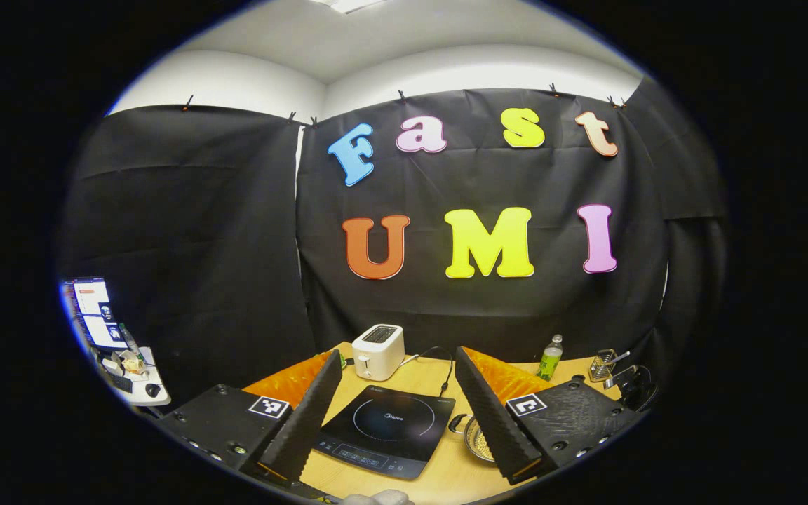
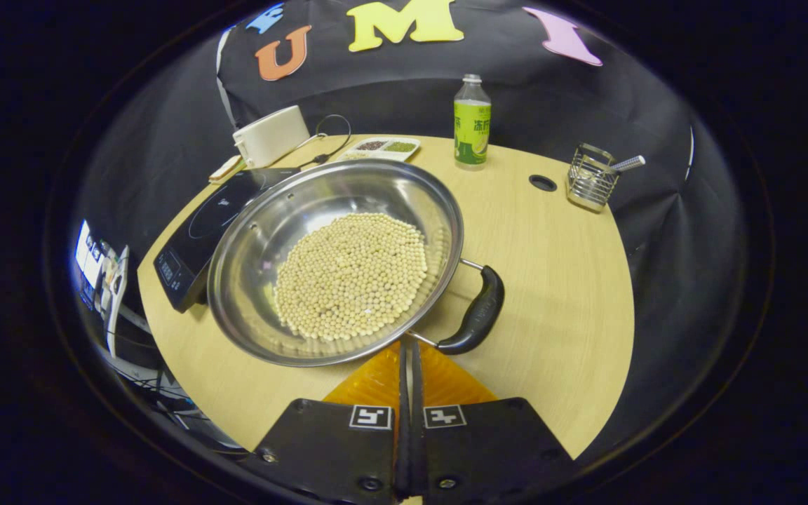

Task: First push the handle of the pot to place it horizontally, then grasp the pot with both hands and set it on the induction cooktop.

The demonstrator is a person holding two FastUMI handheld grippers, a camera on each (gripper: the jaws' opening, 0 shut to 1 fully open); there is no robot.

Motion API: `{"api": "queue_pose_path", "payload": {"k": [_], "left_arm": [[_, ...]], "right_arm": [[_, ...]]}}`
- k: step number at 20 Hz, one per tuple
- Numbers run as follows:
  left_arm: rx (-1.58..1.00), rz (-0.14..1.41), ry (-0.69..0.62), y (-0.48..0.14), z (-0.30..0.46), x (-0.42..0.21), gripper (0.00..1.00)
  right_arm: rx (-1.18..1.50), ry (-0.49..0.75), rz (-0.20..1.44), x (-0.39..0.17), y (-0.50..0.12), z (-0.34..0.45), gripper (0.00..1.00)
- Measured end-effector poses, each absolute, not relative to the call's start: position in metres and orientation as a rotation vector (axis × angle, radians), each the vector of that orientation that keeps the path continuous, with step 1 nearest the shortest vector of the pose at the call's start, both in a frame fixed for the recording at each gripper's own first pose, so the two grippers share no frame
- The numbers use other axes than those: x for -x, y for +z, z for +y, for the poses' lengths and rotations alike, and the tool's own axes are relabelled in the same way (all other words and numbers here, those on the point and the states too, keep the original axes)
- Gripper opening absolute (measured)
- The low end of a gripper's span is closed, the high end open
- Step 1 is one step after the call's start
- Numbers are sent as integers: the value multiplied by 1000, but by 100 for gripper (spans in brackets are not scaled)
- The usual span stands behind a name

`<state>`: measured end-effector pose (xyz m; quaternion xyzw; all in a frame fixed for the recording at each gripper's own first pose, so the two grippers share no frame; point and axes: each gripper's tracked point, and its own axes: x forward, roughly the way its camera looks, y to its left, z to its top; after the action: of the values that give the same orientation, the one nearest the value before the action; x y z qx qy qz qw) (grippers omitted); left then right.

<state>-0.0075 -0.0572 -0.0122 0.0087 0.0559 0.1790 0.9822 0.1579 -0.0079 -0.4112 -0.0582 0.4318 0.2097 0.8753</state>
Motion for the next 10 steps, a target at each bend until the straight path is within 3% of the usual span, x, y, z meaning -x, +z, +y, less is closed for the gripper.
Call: {"api": "queue_pose_path", "payload": {"k": [10], "left_arm": [[-15,133,366,-26,-57,-10,96]], "right_arm": [[180,399,874,-186,-408,-28,4]]}}
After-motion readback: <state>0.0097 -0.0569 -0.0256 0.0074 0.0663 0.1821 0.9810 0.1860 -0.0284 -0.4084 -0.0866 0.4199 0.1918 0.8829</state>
